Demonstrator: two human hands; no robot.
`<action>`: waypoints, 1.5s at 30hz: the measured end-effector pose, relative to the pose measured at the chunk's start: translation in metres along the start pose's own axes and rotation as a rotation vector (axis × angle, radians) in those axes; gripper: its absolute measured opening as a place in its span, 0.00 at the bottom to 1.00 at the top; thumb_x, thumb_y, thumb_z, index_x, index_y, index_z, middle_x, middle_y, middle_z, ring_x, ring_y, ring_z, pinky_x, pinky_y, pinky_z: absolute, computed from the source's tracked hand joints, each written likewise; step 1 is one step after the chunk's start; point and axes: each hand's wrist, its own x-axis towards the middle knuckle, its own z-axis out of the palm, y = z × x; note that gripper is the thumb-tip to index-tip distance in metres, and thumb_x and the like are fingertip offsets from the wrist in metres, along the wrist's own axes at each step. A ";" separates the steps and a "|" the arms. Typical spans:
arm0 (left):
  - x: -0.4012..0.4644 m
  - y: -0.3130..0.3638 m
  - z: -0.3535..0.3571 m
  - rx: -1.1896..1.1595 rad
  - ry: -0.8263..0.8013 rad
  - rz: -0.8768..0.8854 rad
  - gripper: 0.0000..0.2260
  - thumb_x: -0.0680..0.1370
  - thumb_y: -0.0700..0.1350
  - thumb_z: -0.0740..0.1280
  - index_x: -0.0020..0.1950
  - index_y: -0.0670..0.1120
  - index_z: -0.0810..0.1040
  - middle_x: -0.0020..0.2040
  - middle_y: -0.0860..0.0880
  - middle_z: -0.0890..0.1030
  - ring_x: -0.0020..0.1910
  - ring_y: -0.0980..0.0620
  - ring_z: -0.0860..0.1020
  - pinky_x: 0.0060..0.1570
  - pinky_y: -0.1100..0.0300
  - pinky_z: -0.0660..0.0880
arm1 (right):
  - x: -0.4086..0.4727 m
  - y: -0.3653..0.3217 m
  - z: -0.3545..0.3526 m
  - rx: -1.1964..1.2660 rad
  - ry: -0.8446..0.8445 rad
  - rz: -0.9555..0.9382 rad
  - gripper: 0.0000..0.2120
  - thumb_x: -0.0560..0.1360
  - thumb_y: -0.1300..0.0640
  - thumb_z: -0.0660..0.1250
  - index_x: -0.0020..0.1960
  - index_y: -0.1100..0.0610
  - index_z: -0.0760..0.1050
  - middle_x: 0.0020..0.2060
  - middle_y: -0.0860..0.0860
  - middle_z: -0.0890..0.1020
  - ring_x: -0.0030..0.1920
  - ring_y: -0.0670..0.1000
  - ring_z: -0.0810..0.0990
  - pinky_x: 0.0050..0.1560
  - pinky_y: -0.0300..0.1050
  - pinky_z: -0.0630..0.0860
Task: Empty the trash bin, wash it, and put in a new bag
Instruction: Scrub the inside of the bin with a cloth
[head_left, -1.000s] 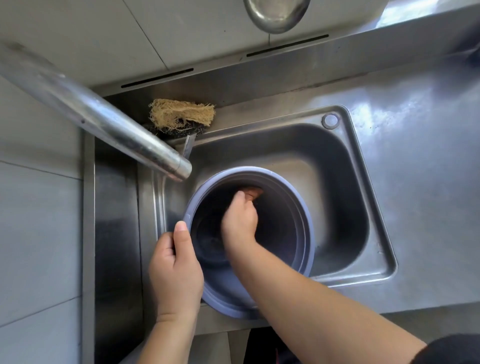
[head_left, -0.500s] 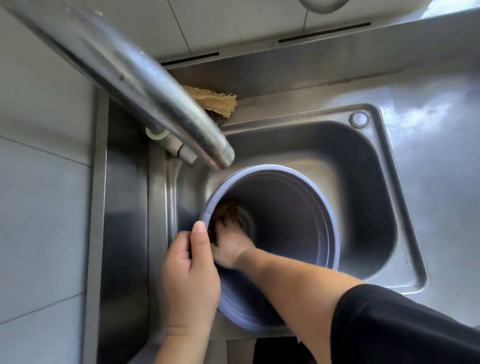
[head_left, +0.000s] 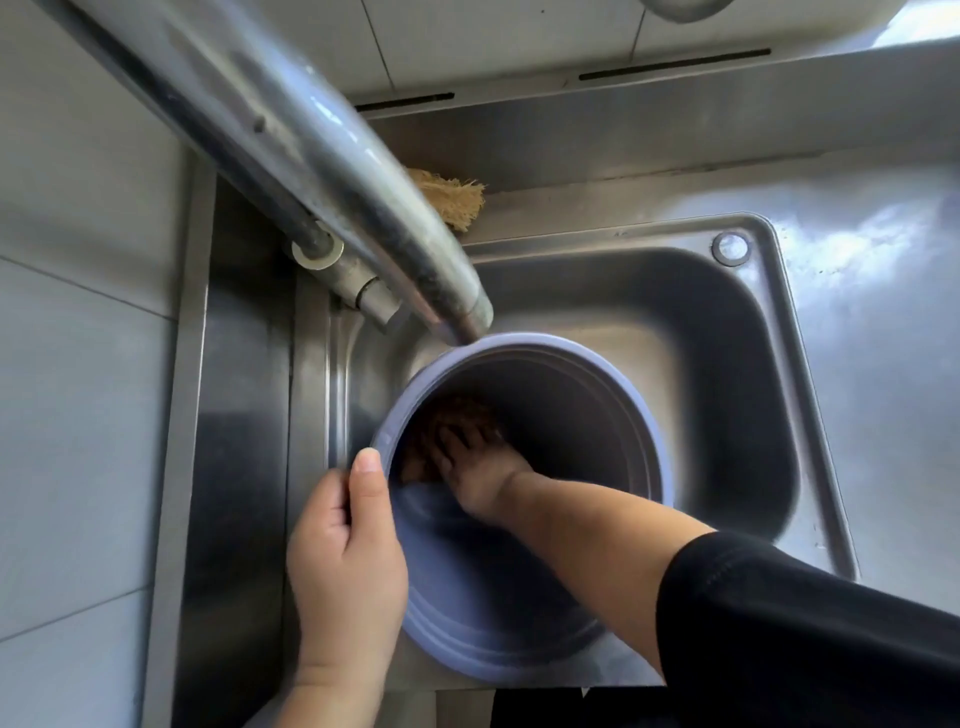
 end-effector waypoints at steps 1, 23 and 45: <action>0.001 0.000 0.000 -0.004 0.011 -0.023 0.24 0.76 0.66 0.57 0.37 0.45 0.73 0.35 0.46 0.77 0.32 0.49 0.73 0.34 0.50 0.73 | 0.001 -0.003 0.002 -0.004 -0.027 0.056 0.28 0.83 0.55 0.46 0.81 0.57 0.42 0.81 0.57 0.47 0.79 0.64 0.42 0.76 0.67 0.40; -0.022 0.034 0.035 -0.016 -0.045 0.024 0.22 0.77 0.62 0.58 0.31 0.48 0.64 0.25 0.53 0.70 0.26 0.56 0.67 0.26 0.67 0.64 | -0.013 -0.007 -0.012 0.128 -0.533 0.426 0.28 0.76 0.53 0.65 0.75 0.57 0.66 0.69 0.58 0.71 0.70 0.62 0.68 0.65 0.59 0.71; -0.023 0.040 0.037 0.003 -0.090 0.037 0.21 0.77 0.64 0.57 0.29 0.54 0.66 0.25 0.56 0.71 0.27 0.58 0.68 0.28 0.67 0.65 | -0.028 -0.016 -0.043 1.295 -0.016 0.355 0.09 0.81 0.53 0.59 0.44 0.50 0.75 0.48 0.52 0.79 0.49 0.53 0.77 0.47 0.47 0.73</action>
